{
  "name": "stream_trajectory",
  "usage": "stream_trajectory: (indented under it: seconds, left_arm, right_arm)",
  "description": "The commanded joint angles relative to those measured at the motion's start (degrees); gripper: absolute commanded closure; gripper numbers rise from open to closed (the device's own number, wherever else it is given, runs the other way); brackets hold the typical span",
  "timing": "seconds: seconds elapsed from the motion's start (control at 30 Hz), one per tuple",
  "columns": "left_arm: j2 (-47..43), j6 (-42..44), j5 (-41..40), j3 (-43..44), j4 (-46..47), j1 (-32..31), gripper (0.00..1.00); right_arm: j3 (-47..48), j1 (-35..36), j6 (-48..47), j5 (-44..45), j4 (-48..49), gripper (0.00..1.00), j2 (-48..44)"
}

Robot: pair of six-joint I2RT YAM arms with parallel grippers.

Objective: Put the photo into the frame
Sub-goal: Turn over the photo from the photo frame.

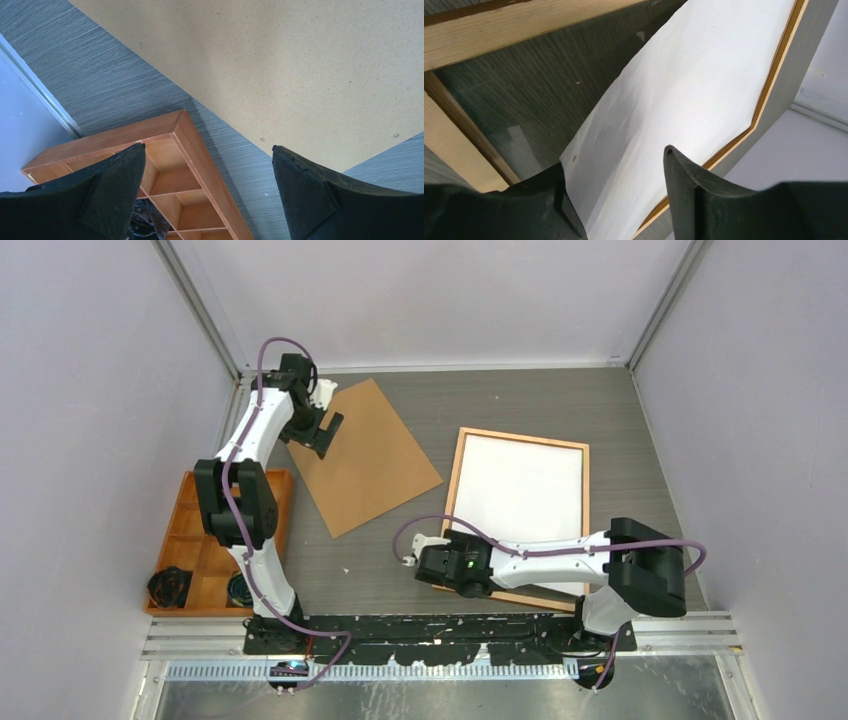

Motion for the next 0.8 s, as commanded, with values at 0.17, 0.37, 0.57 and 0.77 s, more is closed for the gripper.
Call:
stream_trajectory:
  seconds: [0.17,0.37,0.57,0.77]
  left_arm:
    - [-2.71,1.19,0.15,-0.96,1.06,0.10,0.00]
    - [-2.71,1.16,0.58,-0.99,0.82,-0.09,0.00]
    - [-2.56,1.65,0.29,-1.07,0.56,-0.25,0.00]
    - [-2.09,1.56,0.49,-0.90,0.32,-0.34,0.00]
  right_arm:
    - [2.28,-0.91,2.50,-6.05,-3.49,0.00,-6.00]
    - [4.24,-1.85,3.62,-11.85,-5.30,0.00,-9.14]
    - [4.86,-2.86,4.80,-19.26,-7.29,0.00,-11.89]
    - [6.44,-5.13,6.64,-21.34,-7.16,0.00,-13.76]
